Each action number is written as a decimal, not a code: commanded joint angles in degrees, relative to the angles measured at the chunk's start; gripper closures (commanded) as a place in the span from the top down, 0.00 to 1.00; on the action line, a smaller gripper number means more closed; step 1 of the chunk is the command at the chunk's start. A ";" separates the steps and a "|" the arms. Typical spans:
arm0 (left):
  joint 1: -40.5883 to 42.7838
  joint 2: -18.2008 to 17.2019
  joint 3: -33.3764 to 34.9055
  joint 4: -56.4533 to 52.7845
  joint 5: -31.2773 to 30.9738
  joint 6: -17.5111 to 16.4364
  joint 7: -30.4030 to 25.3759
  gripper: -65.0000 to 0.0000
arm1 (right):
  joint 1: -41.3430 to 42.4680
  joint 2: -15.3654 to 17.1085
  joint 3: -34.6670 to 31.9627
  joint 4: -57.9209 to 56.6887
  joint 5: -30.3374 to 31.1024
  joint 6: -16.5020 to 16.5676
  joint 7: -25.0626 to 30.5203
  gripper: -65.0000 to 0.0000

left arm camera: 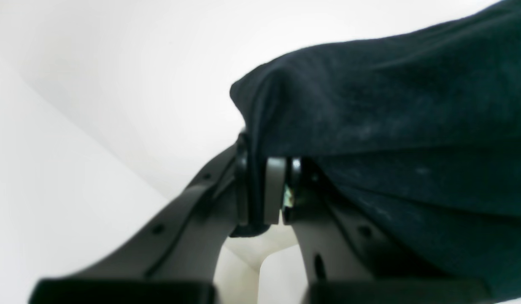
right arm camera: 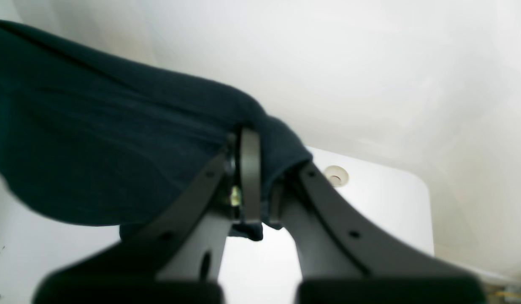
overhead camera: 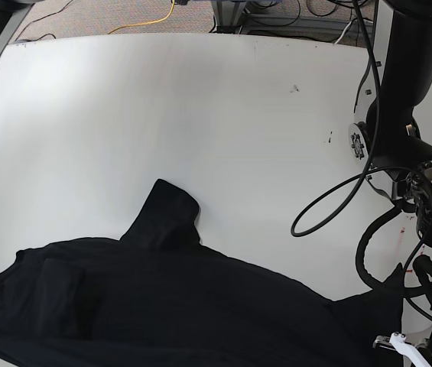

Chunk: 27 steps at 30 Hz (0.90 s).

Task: Layout the t-shirt on the table in an organized manner, then fold the t-shirt properly
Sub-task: 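Lift the shirt with both grippers and pull it taut, then swing the held shirt across and lay it flat with both grippers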

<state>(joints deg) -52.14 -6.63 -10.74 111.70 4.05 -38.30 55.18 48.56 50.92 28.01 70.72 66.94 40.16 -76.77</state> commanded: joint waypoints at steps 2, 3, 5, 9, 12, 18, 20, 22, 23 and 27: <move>0.93 -0.62 -0.38 0.34 1.97 1.34 -0.45 0.00 | 1.51 3.55 -0.01 0.18 1.41 -0.16 1.39 0.00; 1.81 -0.62 -0.38 0.34 1.97 1.34 -0.45 0.00 | 1.51 3.72 -0.10 0.18 1.41 -0.16 1.39 0.00; 3.30 -0.62 -0.38 0.34 1.97 1.34 -0.54 0.00 | 1.51 3.72 -0.27 0.18 1.59 -0.16 1.39 0.00; 6.29 -0.62 -0.47 0.34 1.97 1.34 -0.63 0.00 | 0.28 3.81 -0.01 0.18 2.29 -0.16 0.51 0.00; 8.76 -0.62 -0.55 0.52 1.97 1.34 -0.63 0.00 | -1.74 3.81 0.08 0.27 2.29 -0.16 0.42 0.00; 13.77 -0.62 -0.64 0.70 1.88 1.34 -0.63 0.00 | -8.95 3.72 2.36 0.36 5.90 -0.16 0.42 0.00; 15.44 -0.62 -0.64 0.78 1.88 1.34 -0.54 0.00 | -12.56 3.46 4.30 0.36 7.48 -0.16 0.42 0.00; 17.46 -0.62 -0.64 0.96 1.88 1.34 -0.45 0.00 | -15.90 3.28 6.14 0.45 8.71 -0.16 0.42 0.00; 18.60 -0.62 -0.64 1.22 1.88 1.34 -0.45 0.00 | -17.57 3.19 7.02 0.45 9.06 -0.16 0.42 0.00; 22.56 -0.62 -0.64 1.40 1.88 1.34 -0.45 0.00 | -23.37 1.00 10.01 0.45 10.03 -0.16 0.42 0.00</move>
<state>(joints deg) -29.76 -6.68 -10.96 112.16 3.99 -38.17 54.61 27.40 51.46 35.75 70.43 76.23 40.10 -78.26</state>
